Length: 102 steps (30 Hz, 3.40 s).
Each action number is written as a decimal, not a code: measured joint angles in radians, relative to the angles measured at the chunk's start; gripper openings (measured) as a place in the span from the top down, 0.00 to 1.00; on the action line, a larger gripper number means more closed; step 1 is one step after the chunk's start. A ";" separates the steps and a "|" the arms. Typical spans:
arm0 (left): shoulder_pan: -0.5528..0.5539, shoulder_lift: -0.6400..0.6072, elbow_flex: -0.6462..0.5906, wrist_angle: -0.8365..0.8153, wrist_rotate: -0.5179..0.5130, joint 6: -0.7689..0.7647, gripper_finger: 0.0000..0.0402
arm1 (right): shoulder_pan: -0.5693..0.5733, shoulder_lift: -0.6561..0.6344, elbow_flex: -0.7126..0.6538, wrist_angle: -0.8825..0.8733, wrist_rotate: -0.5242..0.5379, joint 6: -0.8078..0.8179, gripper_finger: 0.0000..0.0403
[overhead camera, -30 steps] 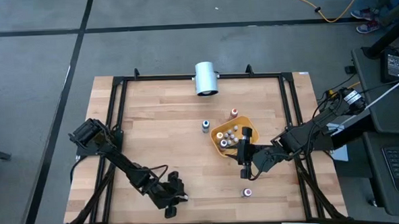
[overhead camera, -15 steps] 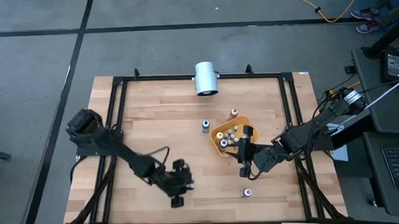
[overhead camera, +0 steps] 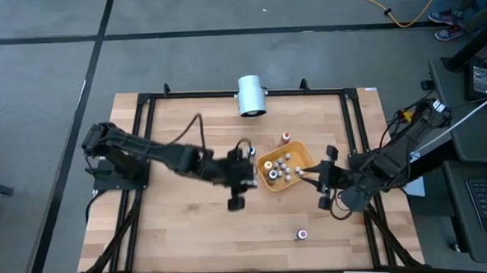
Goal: Pick & Place food coloring
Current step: Put the small green food coloring bottle into the yellow bin
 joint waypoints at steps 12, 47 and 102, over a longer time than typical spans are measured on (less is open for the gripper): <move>0.191 0.225 0.381 -0.199 0.145 0.131 0.83 | 0.085 -0.084 0.000 -0.164 0.078 0.105 0.73; 0.387 0.737 0.803 -0.135 0.441 0.508 0.83 | 0.084 -0.363 0.000 -0.195 0.230 -0.025 0.73; 0.399 0.915 0.785 0.031 0.369 0.525 0.83 | 0.084 -0.368 0.000 -0.245 0.226 -0.061 0.73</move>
